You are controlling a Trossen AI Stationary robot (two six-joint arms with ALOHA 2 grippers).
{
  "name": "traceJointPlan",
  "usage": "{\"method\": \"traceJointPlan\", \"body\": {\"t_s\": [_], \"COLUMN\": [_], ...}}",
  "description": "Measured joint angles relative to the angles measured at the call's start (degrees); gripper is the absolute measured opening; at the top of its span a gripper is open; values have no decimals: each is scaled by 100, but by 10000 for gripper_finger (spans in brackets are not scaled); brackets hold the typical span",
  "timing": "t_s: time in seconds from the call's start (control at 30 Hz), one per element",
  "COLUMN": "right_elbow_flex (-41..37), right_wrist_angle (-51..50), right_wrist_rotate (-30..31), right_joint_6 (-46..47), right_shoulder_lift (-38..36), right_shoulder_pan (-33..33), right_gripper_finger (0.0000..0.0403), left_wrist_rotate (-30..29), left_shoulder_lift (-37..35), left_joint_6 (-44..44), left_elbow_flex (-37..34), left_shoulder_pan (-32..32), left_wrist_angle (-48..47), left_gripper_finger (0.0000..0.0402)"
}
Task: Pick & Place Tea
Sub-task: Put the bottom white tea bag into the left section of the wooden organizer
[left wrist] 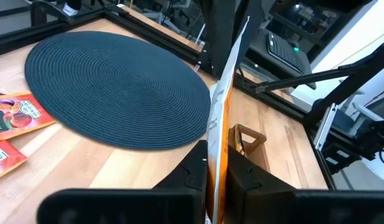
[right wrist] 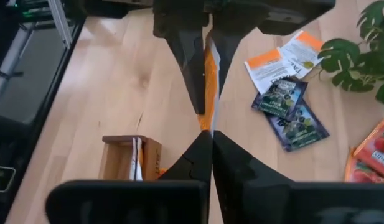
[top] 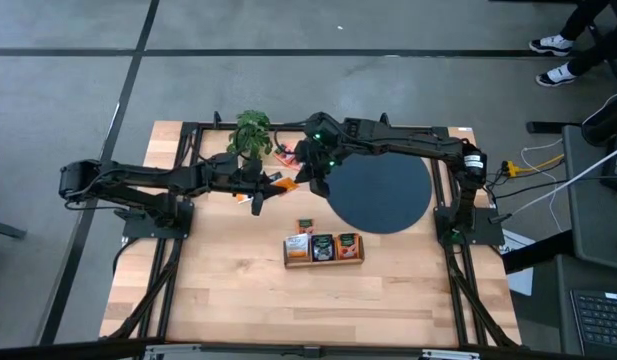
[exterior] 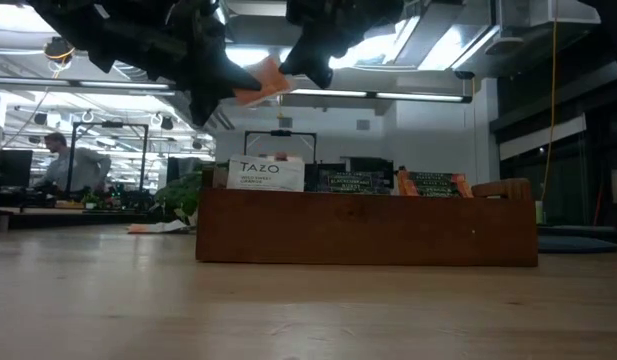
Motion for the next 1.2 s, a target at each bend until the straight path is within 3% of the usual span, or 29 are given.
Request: {"method": "traceJointPlan", "body": {"t_s": [0.17, 0.37, 0.57, 0.77, 1.07, 1.2], "right_elbow_flex": [0, 0, 0, 0, 0, 0], "right_wrist_angle": [-54, -529, -666, -29, 1668, 1898], "right_wrist_rotate": [71, -194, -877, -973, -965, -959], "right_joint_6": [699, 1166, 1653, 2593, 5026, 5751], "right_shoulder_lift": [0, -43, -74, -74, -74, -74], "right_shoulder_pan": [-9, -82, -85, -46, -119, -211], "right_gripper_finger": [30, 64, 101, 127, 135, 136], "left_wrist_rotate": [-196, -1177, -3092, -4940, -7008, -7556], "left_shoulder_lift": [-2, -2, -2, -7, -4, -4], "left_joint_6": [208, 733, 2025, 3679, 6217, 7056], "left_elbow_flex": [0, 7, 706, 1381, 1530, 1530], "left_shoulder_pan": [-122, -559, -1183, -1592, -1900, -1998], "left_wrist_angle": [-186, -750, -2377, -3704, -3460, -3116], "left_gripper_finger": [9, 7, 8, 10, 11, 10]}}
